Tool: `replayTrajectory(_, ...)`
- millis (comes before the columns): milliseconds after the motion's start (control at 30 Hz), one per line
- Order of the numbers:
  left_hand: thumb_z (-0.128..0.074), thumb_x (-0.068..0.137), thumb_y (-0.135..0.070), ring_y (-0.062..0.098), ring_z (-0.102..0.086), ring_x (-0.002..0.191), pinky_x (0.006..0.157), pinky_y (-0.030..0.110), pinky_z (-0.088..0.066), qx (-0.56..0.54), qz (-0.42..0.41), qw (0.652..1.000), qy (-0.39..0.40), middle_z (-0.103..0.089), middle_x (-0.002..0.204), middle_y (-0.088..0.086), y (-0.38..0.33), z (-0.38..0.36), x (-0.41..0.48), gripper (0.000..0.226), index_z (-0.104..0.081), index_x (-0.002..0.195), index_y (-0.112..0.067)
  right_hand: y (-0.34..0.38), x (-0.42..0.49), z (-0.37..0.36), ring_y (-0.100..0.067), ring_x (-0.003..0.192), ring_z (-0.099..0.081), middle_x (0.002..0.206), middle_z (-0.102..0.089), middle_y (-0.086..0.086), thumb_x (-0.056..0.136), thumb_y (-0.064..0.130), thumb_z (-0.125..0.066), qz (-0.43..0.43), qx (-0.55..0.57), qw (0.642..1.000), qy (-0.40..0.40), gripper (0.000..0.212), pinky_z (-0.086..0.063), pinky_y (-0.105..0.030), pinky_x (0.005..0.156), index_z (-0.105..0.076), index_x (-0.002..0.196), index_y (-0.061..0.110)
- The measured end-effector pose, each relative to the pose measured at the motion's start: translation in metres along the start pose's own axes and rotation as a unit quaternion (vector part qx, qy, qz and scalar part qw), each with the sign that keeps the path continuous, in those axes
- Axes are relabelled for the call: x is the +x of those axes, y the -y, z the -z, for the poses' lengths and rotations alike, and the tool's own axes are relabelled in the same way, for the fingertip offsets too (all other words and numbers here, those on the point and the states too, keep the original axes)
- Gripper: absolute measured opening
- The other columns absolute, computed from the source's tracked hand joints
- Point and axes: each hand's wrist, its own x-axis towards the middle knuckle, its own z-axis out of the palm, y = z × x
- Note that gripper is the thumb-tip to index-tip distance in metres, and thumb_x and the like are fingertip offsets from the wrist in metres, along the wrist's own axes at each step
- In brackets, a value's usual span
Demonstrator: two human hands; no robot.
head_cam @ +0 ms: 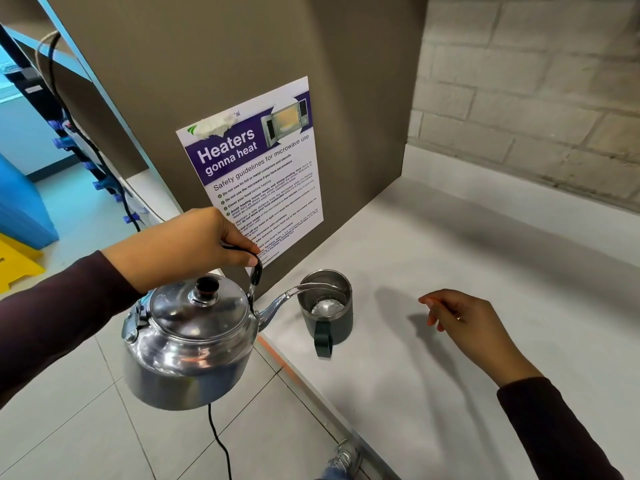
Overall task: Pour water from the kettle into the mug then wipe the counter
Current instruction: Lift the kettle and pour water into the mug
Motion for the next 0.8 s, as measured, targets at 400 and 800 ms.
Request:
replayTrajectory(400, -0.074, 0.074, -0.031, -0.01, -0.061, 0.078, 0.07, 0.005, -0.039, 0.016, -0.006, 1.0, 0.003, -0.064, 0.079, -0.032, 0.001, 0.004, -0.004, 0.018, -0.075, 0.092, -0.035, -0.001, 0.0, -0.001, -0.006, 0.062, -0.061, 0.069, -0.069, 0.006, 0.091, 0.02, -0.056, -0.002, 0.009, 1.0, 0.002, 0.02, -0.048, -0.022, 0.066, -0.07, 0.084, 0.033)
replayTrajectory(800, -0.075, 0.074, -0.029, -0.027, -0.053, 0.064, 0.058, -0.008, -0.035, 0.014, -0.029, 0.999, -0.011, -0.05, 0.052, -0.053, 0.012, 0.005, -0.014, 0.015, -0.074, 0.087, -0.035, 0.0, 0.001, -0.002, -0.008, 0.062, -0.061, 0.069, -0.069, 0.004, 0.091, 0.023, -0.057, -0.003, 0.007, 1.0, 0.008, 0.018, -0.048, -0.026, 0.067, -0.07, 0.084, 0.033)
